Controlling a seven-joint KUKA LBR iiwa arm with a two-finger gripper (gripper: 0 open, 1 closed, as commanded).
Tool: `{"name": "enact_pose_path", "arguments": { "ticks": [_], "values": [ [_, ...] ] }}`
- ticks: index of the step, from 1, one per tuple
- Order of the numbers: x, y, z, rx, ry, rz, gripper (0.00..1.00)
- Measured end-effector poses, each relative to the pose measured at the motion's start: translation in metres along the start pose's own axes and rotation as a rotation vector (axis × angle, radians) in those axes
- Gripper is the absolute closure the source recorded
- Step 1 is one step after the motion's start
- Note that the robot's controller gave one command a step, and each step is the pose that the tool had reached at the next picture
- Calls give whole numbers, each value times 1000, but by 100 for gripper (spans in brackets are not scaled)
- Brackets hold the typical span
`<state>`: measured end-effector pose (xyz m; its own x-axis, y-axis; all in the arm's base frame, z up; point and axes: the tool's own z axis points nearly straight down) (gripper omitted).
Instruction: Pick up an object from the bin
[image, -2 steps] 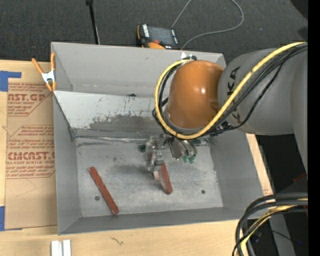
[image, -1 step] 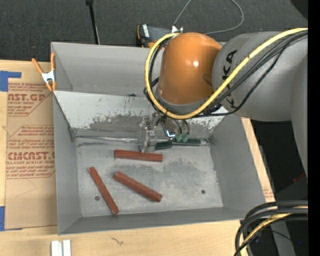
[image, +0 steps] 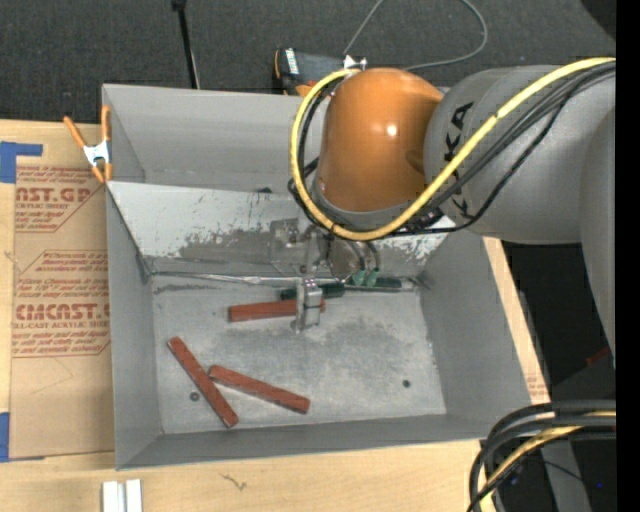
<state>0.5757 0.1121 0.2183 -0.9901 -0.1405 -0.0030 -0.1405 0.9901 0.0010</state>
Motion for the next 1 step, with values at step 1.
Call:
{"name": "enact_pose_path", "arguments": {
  "ticks": [1],
  "values": [
    [-6, -38, 105, 1, 8, 137, 0]
  ]
}}
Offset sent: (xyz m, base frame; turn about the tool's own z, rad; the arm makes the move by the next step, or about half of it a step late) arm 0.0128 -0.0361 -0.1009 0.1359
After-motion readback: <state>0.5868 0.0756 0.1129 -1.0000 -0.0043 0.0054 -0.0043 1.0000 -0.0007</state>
